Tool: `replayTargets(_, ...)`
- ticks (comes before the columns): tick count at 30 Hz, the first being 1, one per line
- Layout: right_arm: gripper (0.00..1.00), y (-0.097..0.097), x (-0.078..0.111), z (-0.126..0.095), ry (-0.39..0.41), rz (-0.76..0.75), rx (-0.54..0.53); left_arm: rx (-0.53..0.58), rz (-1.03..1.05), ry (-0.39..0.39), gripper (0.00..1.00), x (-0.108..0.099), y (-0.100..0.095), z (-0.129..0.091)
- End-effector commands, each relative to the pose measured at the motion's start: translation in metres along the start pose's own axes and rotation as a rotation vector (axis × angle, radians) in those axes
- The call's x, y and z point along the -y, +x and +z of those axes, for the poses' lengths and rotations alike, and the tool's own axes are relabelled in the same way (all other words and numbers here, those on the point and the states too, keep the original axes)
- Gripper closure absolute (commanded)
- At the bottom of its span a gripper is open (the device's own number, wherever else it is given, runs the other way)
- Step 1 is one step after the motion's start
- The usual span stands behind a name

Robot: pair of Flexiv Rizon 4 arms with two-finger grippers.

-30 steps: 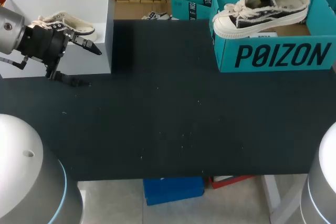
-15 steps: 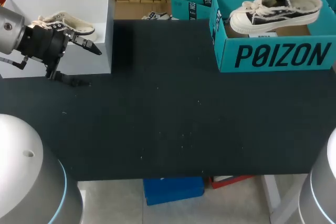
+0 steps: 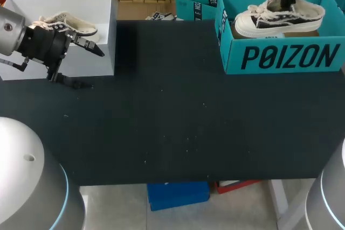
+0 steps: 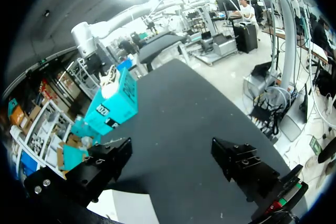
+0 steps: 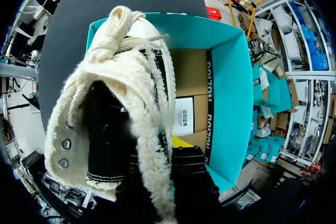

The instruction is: Take the shoe out of the shoebox, open the shoe tongue, remove and reinsert the insole, then place the shoe into the shoebox

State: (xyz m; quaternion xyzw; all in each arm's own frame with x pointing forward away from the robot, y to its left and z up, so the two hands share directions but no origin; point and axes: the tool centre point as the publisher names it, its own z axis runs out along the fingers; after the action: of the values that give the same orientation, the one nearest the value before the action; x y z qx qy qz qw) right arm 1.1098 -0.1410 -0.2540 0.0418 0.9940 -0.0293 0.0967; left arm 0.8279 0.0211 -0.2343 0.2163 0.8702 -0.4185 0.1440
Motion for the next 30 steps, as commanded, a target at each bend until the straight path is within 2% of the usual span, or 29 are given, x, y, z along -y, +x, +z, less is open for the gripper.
replayTargets(1, 1.0, -0.007, 0.001, 0.017, -0.013, 0.014, -0.013, 0.003, 0.002, -0.003, 0.0, 0.0, 0.001, 0.001)
replayTargets(20, 1.0, 0.007, 0.009, 0.083, -0.049, 0.032, -0.074, 0.003, 0.002, -0.003, 0.0, 0.0, 0.001, 0.001)
replayTargets(30, 1.0, 0.009, 0.014, 0.109, -0.053, 0.022, -0.103, 0.003, 0.002, -0.003, 0.0, 0.0, 0.001, 0.001)
